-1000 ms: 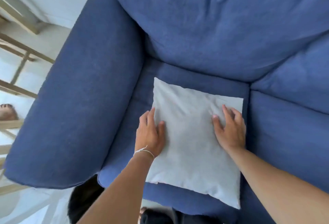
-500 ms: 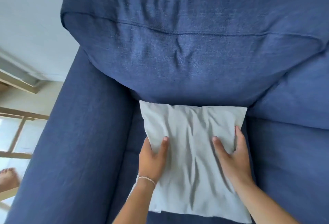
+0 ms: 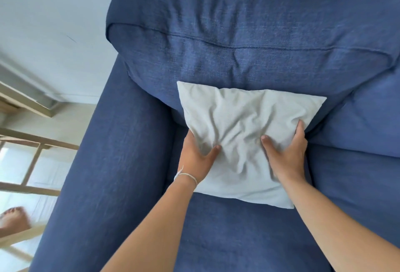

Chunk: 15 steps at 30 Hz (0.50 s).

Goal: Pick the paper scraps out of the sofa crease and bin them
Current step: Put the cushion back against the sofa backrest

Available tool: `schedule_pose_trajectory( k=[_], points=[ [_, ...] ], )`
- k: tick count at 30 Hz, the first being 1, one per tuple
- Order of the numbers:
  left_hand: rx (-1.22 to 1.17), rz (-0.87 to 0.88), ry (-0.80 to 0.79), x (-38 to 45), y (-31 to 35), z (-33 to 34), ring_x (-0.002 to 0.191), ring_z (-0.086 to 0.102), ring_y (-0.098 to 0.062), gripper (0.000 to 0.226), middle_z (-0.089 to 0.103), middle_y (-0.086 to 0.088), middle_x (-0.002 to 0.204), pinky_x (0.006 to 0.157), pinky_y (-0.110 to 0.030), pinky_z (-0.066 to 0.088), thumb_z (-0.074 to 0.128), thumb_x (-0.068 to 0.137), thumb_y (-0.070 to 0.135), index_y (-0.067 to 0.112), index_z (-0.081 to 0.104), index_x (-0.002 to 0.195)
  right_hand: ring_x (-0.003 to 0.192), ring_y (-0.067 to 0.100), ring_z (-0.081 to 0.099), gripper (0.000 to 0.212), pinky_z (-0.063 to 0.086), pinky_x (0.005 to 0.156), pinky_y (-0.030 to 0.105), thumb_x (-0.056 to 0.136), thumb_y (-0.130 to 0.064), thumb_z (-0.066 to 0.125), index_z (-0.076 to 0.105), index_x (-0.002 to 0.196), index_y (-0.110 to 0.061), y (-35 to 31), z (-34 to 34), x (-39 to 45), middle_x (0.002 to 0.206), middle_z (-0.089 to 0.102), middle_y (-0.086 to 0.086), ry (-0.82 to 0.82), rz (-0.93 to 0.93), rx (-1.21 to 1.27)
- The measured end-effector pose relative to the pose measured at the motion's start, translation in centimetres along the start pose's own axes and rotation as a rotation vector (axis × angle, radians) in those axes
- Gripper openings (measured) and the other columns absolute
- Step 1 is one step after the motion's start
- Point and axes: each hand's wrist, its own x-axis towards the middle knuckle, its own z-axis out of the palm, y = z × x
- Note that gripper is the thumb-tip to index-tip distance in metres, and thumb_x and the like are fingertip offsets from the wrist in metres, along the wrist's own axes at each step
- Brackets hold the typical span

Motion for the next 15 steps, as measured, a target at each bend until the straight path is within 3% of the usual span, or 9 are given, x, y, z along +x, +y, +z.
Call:
schedule_pose_trajectory(
  k=[2, 4, 5, 7, 11, 15],
  points=[
    [0.008, 0.008, -0.040, -0.8, -0.3, -1.6, 0.131, 0.038, 0.015, 0.087, 0.039, 0.016, 0.154, 0.112, -0.019, 0.032, 0.079, 0.080, 0.045, 0.041, 0.028, 0.151, 0.143, 0.023, 0.028, 0.101, 0.027, 0.116, 0.033, 0.078, -0.041, 0.079, 0.015, 0.155, -0.029, -0.2, -0.1, -0.1, 0.154, 0.028, 0.009, 0.009, 0.000, -0.032],
    [0.082, -0.012, -0.029, -2.6, -1.1, -4.0, 0.127, 0.020, 0.029, 0.099, 0.019, 0.020, 0.162, 0.102, -0.004, 0.018, 0.076, 0.082, 0.050, 0.041, 0.011, 0.156, 0.146, 0.021, 0.021, 0.102, 0.022, 0.117, 0.030, 0.079, -0.041, 0.079, 0.014, 0.156, -0.027, -0.4, -0.1, -0.7, 0.157, 0.025, 0.009, 0.007, -0.001, -0.065],
    [0.133, 0.004, -0.007, -3.5, -1.8, -5.6, 0.130, 0.014, 0.027, 0.100, 0.015, 0.023, 0.161, 0.101, -0.004, 0.015, 0.073, 0.083, 0.050, 0.042, 0.006, 0.156, 0.146, 0.017, 0.017, 0.103, 0.018, 0.115, 0.026, 0.079, -0.040, 0.079, 0.013, 0.157, -0.027, -0.6, 0.1, -1.2, 0.159, 0.022, 0.008, 0.006, -0.002, -0.080],
    [0.232, 0.042, 0.068, -5.2, -3.0, -9.4, 0.143, 0.010, 0.014, 0.098, 0.013, 0.022, 0.162, 0.108, -0.011, 0.014, 0.071, 0.086, 0.046, 0.042, 0.002, 0.156, 0.146, 0.013, 0.012, 0.102, 0.015, 0.115, 0.025, 0.080, -0.039, 0.078, 0.011, 0.157, -0.028, -1.1, 0.4, -2.5, 0.162, 0.014, 0.007, -0.007, 0.009, -0.111],
    [0.546, -0.032, 0.257, -7.4, -6.0, -17.1, 0.156, 0.004, -0.016, 0.097, 0.007, 0.006, 0.168, 0.122, -0.039, 0.022, 0.070, 0.088, 0.046, 0.033, 0.004, 0.158, 0.149, 0.024, 0.011, 0.095, 0.022, 0.121, 0.043, 0.083, -0.036, 0.074, 0.012, 0.155, -0.033, -2.8, 2.4, -5.5, 0.164, 0.003, 0.008, -0.044, -0.027, -0.186],
    [0.748, -0.216, 0.313, -10.1, -9.2, -21.7, 0.156, 0.003, -0.026, 0.107, 0.004, -0.009, 0.169, 0.126, -0.043, 0.016, 0.061, 0.083, 0.066, 0.020, 0.002, 0.160, 0.148, 0.023, 0.016, 0.090, 0.027, 0.119, 0.049, 0.082, -0.029, 0.074, 0.019, 0.153, -0.029, -5.0, 7.3, -10.0, 0.159, 0.020, 0.007, -0.185, -0.260, -0.243]
  ],
)
